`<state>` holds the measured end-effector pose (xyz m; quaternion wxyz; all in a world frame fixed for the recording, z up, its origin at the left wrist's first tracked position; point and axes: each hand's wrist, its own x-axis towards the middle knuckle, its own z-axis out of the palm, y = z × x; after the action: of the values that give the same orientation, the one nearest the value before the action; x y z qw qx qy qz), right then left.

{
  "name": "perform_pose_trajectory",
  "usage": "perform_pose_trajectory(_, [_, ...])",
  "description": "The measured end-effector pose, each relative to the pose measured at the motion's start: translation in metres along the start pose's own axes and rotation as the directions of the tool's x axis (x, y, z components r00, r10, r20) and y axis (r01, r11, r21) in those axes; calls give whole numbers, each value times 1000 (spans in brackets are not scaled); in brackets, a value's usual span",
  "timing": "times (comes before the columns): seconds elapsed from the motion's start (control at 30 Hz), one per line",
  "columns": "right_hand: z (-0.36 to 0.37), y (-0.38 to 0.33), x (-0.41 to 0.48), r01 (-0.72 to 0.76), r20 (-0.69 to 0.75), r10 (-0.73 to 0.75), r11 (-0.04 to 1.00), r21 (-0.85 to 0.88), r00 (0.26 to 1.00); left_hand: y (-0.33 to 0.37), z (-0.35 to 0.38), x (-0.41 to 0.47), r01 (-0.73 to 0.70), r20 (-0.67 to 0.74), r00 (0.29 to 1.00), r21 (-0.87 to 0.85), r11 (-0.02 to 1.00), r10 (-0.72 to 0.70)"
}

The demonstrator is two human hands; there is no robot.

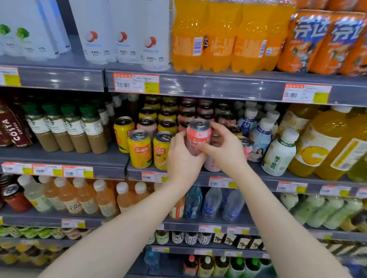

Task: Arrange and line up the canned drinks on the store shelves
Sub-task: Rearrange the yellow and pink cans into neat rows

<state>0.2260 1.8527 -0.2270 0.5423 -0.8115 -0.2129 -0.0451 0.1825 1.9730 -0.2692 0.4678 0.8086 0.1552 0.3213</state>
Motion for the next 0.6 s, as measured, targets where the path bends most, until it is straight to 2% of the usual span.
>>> perform_pose_trajectory(0.13, [4, 13, 5, 1, -2, -2, 986, -170, 1000, -6, 5, -6, 52, 9, 999, -3, 999, -52])
perform_pose_trajectory(0.27, [7, 25, 11, 11, 29, -2, 956, -294, 1000, -10, 9, -12, 44, 10, 999, 49, 998, -44])
perform_pose_trajectory(0.43, [8, 32, 16, 75, 38, -65, 895, -440, 997, -13, 20, -16, 37, -13, 999, 141, 989, -35])
perform_pose_trajectory(0.6, [13, 34, 19, 124, 60, -109, 814, -568, 992, -15, 27, -18, 107, -20, 994, 176, 978, -106])
